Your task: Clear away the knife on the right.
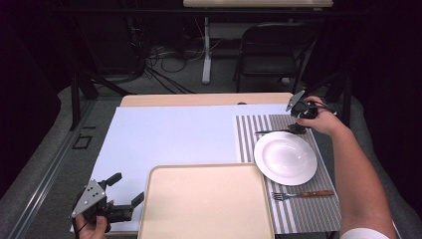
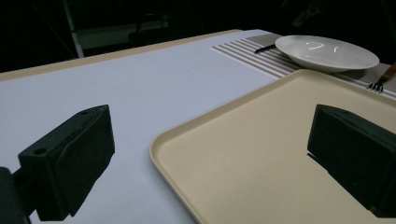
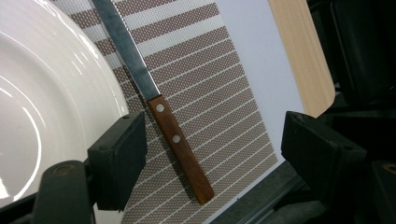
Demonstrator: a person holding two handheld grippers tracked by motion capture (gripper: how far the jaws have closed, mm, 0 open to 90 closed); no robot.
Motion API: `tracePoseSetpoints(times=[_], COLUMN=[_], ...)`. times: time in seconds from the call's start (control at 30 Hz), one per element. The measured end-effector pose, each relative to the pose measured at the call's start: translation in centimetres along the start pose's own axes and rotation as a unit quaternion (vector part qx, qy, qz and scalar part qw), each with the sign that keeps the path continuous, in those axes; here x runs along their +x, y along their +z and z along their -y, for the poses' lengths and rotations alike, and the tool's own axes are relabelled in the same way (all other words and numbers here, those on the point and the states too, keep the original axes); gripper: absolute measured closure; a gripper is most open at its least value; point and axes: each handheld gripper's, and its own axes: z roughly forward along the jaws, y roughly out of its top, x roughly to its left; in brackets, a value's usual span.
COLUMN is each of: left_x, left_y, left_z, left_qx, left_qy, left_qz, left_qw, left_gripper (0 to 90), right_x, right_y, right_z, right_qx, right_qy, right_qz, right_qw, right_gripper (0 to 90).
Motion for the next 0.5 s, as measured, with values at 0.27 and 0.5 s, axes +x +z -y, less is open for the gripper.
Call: tracePoseSetpoints(times=[0.27, 0.5], left_x=[-0.01, -0.02], left_y=[0.08, 0.17], left_z=[0.07, 0.13], left_qx=[0.002, 0.005], left_qy=[0.0, -0.002], left_qz=[0.001, 0.002], left_qw=[1.0, 1.0], left_gripper=[1.6, 1.6], right_x=[0.24, 0.32], right_y=[0.65, 0.6], right_z=[-0.23, 0.11], right_qx=[0.036, 0.048], right_qy=[-0.023, -0.04], right_qz=[0.004, -0.014], right_qw=[0.9991, 0.998], right_gripper=[24.3, 21.9])
